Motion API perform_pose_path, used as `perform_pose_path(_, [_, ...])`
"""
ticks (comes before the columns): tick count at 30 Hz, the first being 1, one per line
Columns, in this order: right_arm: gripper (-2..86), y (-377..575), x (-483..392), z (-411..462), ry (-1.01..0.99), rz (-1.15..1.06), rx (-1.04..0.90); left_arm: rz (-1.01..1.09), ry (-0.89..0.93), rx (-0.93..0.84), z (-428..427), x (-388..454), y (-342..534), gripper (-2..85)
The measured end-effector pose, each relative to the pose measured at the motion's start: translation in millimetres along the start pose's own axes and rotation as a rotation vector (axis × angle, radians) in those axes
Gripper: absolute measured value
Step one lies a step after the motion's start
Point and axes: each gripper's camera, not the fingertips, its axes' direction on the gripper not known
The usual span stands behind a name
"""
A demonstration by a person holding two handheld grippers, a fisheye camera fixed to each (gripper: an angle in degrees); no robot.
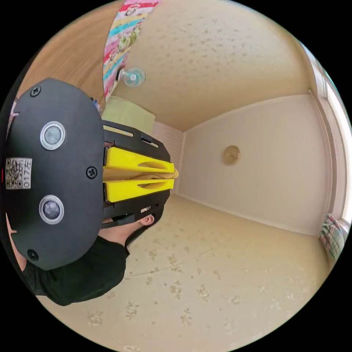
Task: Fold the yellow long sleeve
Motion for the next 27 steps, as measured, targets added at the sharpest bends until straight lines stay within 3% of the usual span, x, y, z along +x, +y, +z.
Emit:
perform_pose_path(3, [2.2,-41,-9,76,0.107,-0.111,-0.045,-0.004,-0.324,-0.154,14,-60,-39,2.6])
perform_pose_path(8, [2.4,-34,32,360,0.288,-0.312,-0.559,-0.279,-0.929,-0.478,59,-292,-75,5.2])
perform_pose_path(10, [2.4,6,55,431,0.363,-0.321,-0.823,-0.48,-1.034,-0.508,53,-352,-56,6.9])
perform_pose_path(11, [2.4,29,65,454,0.458,-0.251,-0.959,-0.527,-1.068,-0.504,54,-369,-41,7.8])
perform_pose_path(13, [2.4,56,59,455,0.482,-0.191,-0.969,-0.497,-1.06,-0.571,70,-379,-10,8.9])
perform_pose_path(17, [2.3,142,19,408,0.161,-0.085,-0.898,-0.521,-1.02,-1.009,136,-388,133,12.0])
perform_pose_path(22, [2.4,260,4,376,0.088,0.098,-1.098,-0.446,-1.142,-1.303,189,-340,276,12.9])
perform_pose_path(24, [2.4,303,9,381,0.12,0.134,-1.256,-0.245,-1.188,-1.325,207,-312,294,11.0])
perform_pose_path(25, [2.3,302,14,383,0.094,0.179,-1.236,-0.145,-1.151,-1.379,216,-298,294,6.6])
perform_pose_path(27, [2.1,306,28,391,0.066,0.283,-1.254,-0.16,-1.108,-1.41,210,-292,271,3.6])
